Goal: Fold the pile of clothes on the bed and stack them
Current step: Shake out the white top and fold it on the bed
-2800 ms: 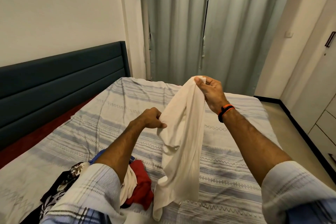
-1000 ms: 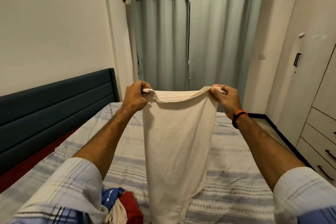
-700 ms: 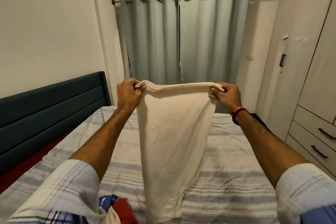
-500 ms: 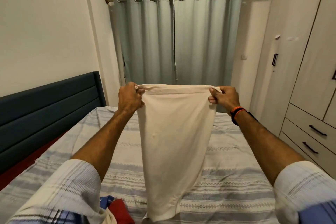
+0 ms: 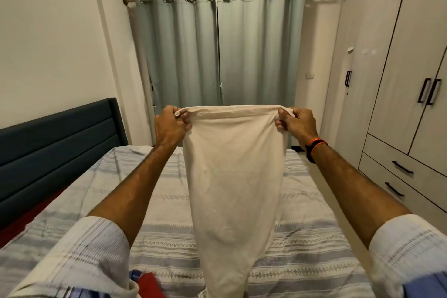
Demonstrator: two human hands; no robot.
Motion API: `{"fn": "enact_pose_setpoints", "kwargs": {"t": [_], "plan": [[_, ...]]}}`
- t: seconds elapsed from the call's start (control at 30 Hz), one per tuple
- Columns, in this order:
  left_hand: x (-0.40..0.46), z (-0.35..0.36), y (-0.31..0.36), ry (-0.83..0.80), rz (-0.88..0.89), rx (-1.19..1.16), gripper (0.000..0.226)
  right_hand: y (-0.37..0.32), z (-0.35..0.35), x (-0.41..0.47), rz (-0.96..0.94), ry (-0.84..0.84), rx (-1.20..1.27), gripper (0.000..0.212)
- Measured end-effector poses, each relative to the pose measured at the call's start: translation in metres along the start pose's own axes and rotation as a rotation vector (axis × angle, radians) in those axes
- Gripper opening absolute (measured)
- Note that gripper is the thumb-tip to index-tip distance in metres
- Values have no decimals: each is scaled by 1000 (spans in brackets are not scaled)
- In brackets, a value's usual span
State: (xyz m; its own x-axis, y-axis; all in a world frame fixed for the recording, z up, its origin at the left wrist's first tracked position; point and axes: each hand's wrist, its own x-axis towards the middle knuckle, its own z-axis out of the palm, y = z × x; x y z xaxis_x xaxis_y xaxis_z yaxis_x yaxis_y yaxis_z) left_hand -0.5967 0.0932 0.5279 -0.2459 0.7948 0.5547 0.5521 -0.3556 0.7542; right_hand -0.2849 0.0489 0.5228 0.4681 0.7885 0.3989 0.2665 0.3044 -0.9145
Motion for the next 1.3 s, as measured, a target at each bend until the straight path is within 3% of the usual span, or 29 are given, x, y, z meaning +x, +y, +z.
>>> {"fn": "enact_pose_setpoints", "kwargs": {"t": [0.13, 0.37, 0.6, 0.7, 0.83, 0.97, 1.1, 1.3], "plan": [[0, 10, -11, -38, -44, -16, 16, 10, -7, -2, 29, -25, -22, 17], [22, 36, -13, 49, 39, 13, 24, 17, -3, 28, 0, 42, 8, 20], [24, 107, -91, -330, -248, 256, 31, 109, 20, 57, 368, -240, -274, 23], [29, 137, -115, -361, -316, 246, 31, 145, 35, 78, 434, -290, -286, 22], [83, 157, -108, -263, -298, 50, 23, 137, 51, 140, 258, -204, -230, 26], [141, 145, -45, -66, -88, -51, 15, 78, 50, 200, -35, -77, -143, 40], [153, 122, 2, 42, 83, -162, 19, 22, 37, 202, -224, -20, 10, 23], [71, 100, -5, -8, 102, -157, 20, 47, 1, 136, -207, -89, -18, 24]]}}
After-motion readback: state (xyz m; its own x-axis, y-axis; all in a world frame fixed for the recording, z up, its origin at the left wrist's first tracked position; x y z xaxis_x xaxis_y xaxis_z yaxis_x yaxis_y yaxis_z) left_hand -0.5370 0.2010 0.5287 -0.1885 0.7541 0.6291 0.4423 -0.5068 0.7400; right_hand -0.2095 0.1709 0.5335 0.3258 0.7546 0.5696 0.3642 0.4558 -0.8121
